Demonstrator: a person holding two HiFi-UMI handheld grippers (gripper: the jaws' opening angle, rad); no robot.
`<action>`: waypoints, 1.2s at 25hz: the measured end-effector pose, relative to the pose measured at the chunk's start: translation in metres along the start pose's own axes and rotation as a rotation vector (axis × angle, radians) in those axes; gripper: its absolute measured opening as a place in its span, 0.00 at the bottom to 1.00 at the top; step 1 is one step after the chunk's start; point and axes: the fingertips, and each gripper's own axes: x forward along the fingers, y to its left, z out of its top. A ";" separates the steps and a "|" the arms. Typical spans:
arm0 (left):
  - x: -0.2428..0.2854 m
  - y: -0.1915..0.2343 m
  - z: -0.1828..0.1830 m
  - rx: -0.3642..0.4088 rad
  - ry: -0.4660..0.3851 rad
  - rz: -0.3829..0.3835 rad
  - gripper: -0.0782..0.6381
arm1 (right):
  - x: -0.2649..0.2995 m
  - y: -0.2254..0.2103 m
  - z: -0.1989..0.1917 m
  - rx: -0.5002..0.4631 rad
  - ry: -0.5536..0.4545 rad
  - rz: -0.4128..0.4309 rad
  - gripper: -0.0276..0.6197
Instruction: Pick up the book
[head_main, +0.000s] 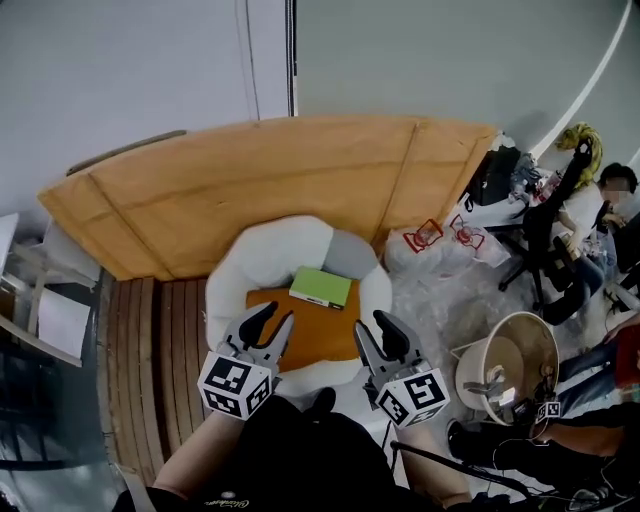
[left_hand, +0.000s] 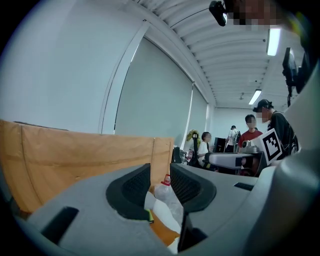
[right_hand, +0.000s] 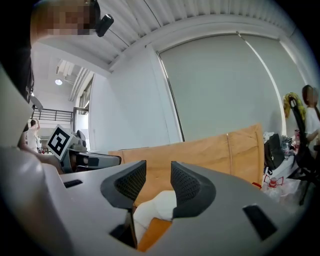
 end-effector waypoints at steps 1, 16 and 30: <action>0.007 0.002 0.001 -0.002 0.003 0.005 0.28 | 0.006 -0.006 0.001 0.003 0.001 0.004 0.27; 0.054 0.046 -0.002 -0.003 0.037 -0.038 0.28 | 0.067 -0.028 -0.007 -0.015 0.045 -0.023 0.27; 0.115 0.093 -0.070 -0.040 0.149 -0.069 0.28 | 0.129 -0.062 -0.081 0.048 0.167 -0.078 0.27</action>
